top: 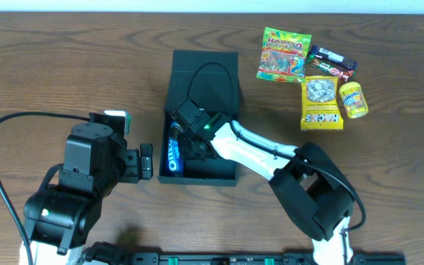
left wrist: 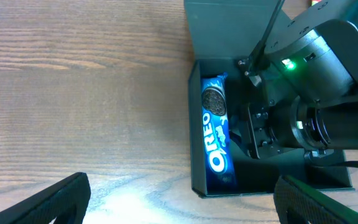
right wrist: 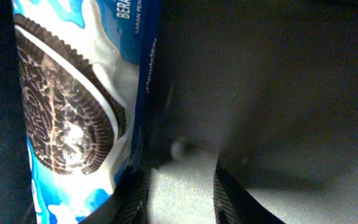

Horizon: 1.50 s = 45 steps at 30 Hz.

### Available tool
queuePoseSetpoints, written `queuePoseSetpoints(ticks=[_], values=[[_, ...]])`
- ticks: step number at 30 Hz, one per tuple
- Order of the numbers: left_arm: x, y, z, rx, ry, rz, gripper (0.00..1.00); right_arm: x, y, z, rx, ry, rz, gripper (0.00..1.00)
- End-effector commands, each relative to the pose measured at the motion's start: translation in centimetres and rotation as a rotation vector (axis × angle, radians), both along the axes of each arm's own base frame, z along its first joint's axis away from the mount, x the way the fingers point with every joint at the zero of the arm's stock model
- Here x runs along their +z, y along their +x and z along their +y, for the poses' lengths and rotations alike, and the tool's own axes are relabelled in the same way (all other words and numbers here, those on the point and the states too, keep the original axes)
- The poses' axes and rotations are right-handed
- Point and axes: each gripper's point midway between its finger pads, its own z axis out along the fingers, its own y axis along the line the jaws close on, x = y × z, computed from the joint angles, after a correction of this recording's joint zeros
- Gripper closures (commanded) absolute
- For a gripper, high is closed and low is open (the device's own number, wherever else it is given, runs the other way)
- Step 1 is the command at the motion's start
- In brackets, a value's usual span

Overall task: Pack container
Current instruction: 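Release the Oreo pack against the box's left wall, lift right gripper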

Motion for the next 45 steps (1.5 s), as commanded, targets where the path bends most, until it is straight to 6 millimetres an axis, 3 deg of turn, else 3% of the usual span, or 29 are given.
queuePoseSetpoints(ticks=[1, 4, 10, 18, 23, 26, 29, 31, 34, 37, 40, 45], values=[[0.9, 0.1, 0.1, 0.002, -0.003, -0.020, 0.05, -0.2, -0.2, -0.4, 0.009, 0.011, 0.039, 0.68], [0.9, 0.1, 0.1, 0.002, -0.002, -0.019, 0.05, 0.4, 0.1, -2.0, -0.002, -0.027, 0.040, 0.85], [0.9, 0.1, 0.1, 0.002, -0.003, -0.020, 0.04, 1.0, 0.7, -7.2, -0.012, -0.202, 0.022, 0.88], [0.9, 0.1, 0.1, 0.002, -0.002, -0.019, 0.04, 0.9, 0.9, -9.1, 0.022, -0.277, 0.013, 0.89], [0.9, 0.1, 0.1, 0.002, -0.003, -0.020, 0.05, 0.9, 0.6, -8.8, 0.031, -0.258, 0.031, 0.92], [0.9, 0.2, 0.1, 0.002, -0.003, -0.020, 0.05, 2.1, 0.0, -7.6, 0.042, -0.180, 0.050, 0.96], [0.9, 0.2, 0.1, 0.002, -0.003, -0.021, 0.05, 4.8, 0.3, -7.0, 0.043, -0.121, 0.003, 0.91], [0.9, 0.2, 0.1, 0.002, -0.002, -0.020, 0.05, 7.5, 0.5, -7.0, 0.038, -0.089, -0.051, 0.80], [0.9, 0.2, 0.1, 0.002, -0.002, -0.019, 0.05, 11.2, 0.8, -8.4, 0.010, -0.086, -0.142, 0.68], [0.9, 0.2, 0.1, 0.002, -0.002, -0.019, 0.05, 13.6, 1.2, -10.6, -0.032, -0.130, -0.214, 0.58], [0.9, 0.2, 0.1, 0.002, -0.002, -0.019, 0.05, 13.6, 1.0, -12.2, -0.049, -0.198, -0.216, 0.52], [0.9, 0.2, 0.1, 0.002, -0.002, -0.019, 0.05, 9.4, 0.1, -12.5, -0.047, -0.238, -0.126, 0.53]])
